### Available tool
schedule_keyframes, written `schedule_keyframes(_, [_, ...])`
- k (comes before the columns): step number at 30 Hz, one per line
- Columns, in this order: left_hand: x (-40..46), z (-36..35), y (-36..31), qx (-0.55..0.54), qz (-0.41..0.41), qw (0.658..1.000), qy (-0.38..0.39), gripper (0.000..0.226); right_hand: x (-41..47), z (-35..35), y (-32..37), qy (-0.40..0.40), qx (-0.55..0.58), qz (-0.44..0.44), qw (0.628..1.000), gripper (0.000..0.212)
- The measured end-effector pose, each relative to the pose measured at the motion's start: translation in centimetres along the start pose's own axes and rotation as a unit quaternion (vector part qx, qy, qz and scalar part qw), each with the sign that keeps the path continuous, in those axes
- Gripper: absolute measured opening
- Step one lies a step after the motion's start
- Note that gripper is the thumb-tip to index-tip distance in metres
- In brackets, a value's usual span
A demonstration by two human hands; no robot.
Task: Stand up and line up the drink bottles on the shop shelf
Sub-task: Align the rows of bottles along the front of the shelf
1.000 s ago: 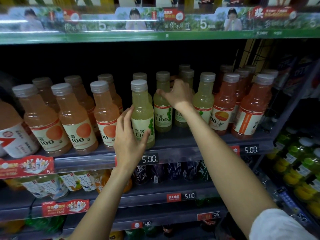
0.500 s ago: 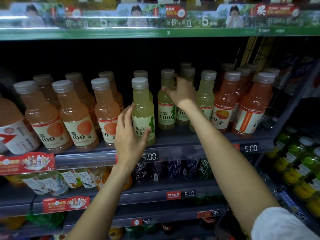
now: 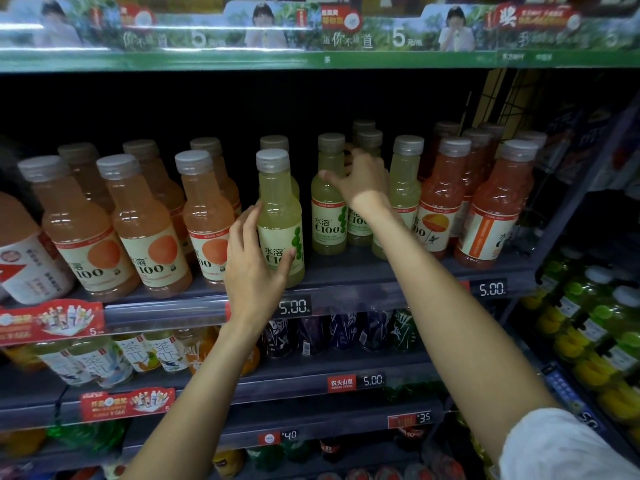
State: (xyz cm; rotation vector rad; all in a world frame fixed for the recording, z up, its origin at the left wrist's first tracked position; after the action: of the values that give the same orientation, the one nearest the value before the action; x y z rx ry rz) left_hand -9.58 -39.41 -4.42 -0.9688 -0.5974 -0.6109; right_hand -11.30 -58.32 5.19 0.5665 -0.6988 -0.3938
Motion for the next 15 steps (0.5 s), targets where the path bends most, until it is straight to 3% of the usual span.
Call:
schedule_keyframes(3, [0.0, 0.1, 0.0, 0.001, -0.001, 1.0, -0.003, 0.076, -2.3, 1.5, -1.3, -0.065, 0.026, 0.015, 0.997, 0.057])
schedule_keyframes(7, [-0.1, 0.0, -0.1, 0.001, -0.006, 1.0, -0.004, 0.075, -6.5, 3.6, -4.9, -0.266, -0.119, 0.014, 0.956, 0.059])
schedule_keyframes(9, [-0.1, 0.1, -0.1, 0.004, -0.004, 1.0, -0.003, 0.075, -6.6, 3.9, -5.9, -0.275, -0.147, -0.009, 0.95, 0.07])
schedule_keyframes(15, [-0.2, 0.1, -0.1, 0.002, 0.0, 1.0, -0.003, 0.076, -4.4, 4.3, -4.9, -0.184, -0.192, -0.027, 0.964, 0.088])
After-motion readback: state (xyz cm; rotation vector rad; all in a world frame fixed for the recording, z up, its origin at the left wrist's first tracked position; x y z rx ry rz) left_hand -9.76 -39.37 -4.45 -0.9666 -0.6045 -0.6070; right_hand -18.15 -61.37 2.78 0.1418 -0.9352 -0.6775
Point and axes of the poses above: each hand's wrist, its own x-axis towards the middle knuckle, its own z-axis out of the back of the hand, y = z × x, the point moved 2 cm from there along x, towards the middle knuckle, and after that the axes turned 3 degrees about z, right-handed, at the moved point
